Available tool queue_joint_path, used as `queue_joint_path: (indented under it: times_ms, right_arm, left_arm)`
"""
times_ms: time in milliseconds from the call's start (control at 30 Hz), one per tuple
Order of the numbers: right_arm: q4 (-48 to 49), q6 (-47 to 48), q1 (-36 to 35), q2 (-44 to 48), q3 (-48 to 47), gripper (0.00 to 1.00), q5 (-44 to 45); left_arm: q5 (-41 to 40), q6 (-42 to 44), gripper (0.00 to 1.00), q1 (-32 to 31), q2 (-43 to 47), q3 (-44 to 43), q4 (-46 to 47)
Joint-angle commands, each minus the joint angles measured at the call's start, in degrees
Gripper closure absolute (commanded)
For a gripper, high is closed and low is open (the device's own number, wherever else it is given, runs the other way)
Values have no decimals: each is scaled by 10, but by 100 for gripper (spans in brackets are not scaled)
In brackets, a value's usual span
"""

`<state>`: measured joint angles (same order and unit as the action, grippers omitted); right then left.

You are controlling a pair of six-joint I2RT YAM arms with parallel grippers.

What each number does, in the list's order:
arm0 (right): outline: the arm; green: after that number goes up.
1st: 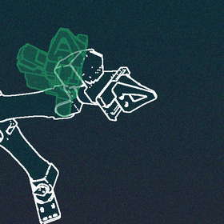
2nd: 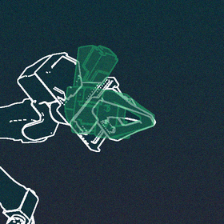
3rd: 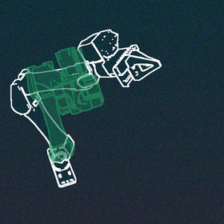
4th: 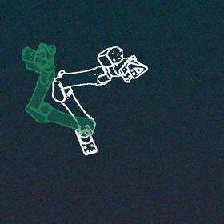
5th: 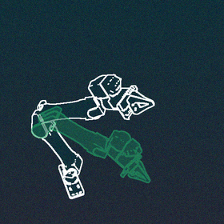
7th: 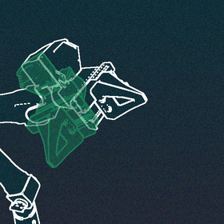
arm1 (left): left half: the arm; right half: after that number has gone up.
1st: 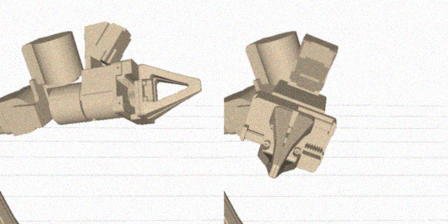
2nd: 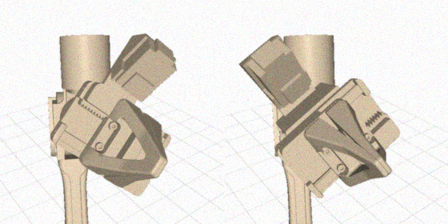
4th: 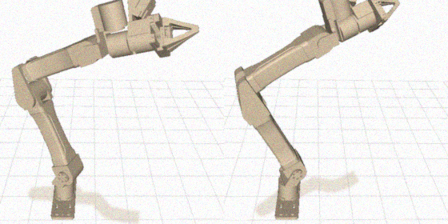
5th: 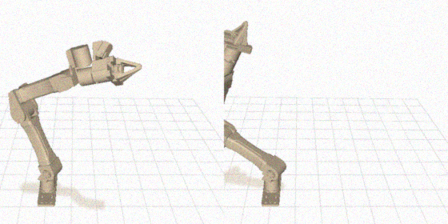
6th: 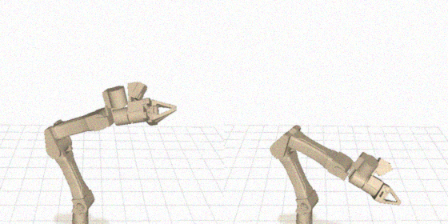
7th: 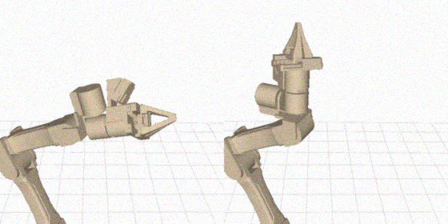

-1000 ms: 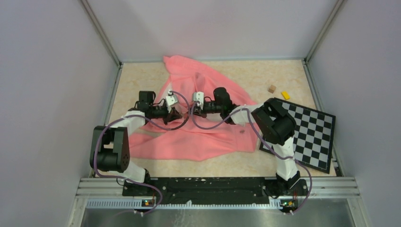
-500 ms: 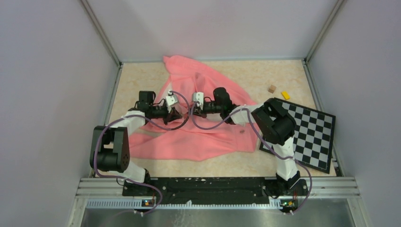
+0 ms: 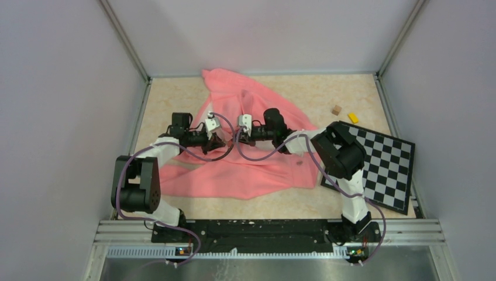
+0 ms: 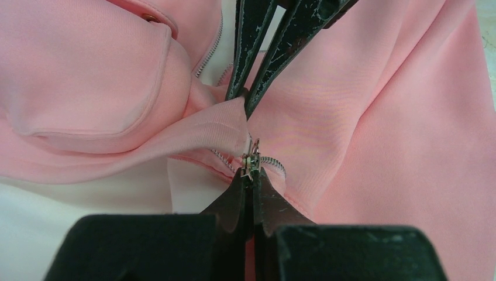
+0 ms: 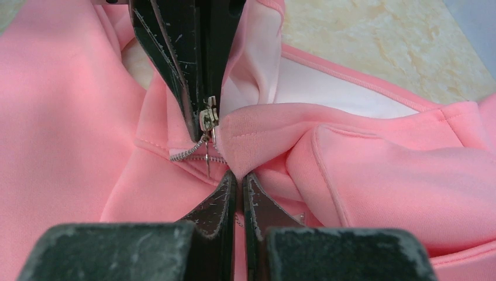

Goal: Zip up the jacket

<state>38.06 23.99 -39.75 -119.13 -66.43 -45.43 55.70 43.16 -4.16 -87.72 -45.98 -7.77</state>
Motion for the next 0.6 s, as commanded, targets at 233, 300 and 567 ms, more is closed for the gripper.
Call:
queue_joint_path:
  times_ms: [233,300,567]
  right_arm:
    - [36,10,-17,19,-10,100,-33]
    - [36,10,-18,20,-10,100,-31]
    - [33,26,-22,21,-19,100,-29]
  left_arm:
    - [23,4,100,0,-7,-18,-8]
    - [25,4,100,0,-8,-19,-9]
    - [23,9,100,-6,-18,-24,-22]
